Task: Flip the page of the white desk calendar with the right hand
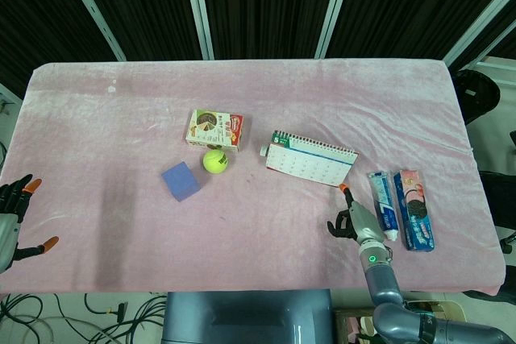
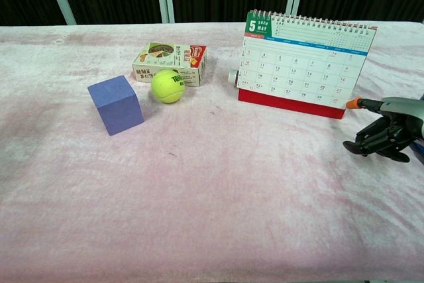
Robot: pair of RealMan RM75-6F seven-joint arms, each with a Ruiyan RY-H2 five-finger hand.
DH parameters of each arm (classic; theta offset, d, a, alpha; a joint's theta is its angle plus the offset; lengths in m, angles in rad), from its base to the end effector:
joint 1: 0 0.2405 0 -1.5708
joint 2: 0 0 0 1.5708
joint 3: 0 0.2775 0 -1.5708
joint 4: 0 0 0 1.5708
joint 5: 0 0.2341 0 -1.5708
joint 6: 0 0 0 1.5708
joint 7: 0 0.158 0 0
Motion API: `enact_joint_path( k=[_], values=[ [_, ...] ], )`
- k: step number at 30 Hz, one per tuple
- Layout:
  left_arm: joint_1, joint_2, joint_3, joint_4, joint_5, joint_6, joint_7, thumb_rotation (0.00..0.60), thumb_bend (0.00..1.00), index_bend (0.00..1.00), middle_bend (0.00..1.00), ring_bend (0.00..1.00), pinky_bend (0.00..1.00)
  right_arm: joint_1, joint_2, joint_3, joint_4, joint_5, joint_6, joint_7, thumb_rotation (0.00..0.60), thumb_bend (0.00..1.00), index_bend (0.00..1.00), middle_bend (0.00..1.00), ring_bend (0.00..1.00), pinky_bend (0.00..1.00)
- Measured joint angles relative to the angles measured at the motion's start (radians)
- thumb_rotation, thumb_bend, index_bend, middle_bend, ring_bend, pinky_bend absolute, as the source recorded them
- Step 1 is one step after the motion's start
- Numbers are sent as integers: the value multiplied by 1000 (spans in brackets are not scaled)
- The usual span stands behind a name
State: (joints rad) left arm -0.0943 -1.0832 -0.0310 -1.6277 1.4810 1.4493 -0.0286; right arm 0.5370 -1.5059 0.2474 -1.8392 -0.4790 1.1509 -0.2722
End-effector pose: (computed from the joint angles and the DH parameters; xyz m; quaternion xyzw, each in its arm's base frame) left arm -0.3443 0.1973 0.1506 -0.5977 -0.4071 -0.3755 0.5797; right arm -0.2191 -0.2972 -0.0337 0.4548 -0.7170 0.3161 0.4233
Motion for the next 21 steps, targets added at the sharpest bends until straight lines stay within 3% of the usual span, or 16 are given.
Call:
enact_joint_path(
  k=[21],
  values=[
    [1, 0, -1, 1, 0, 4, -3, 600, 0, 0, 0, 0, 0, 3, -10, 3, 9, 2, 1, -4, 600, 363, 0, 692, 808, 865]
  ],
)
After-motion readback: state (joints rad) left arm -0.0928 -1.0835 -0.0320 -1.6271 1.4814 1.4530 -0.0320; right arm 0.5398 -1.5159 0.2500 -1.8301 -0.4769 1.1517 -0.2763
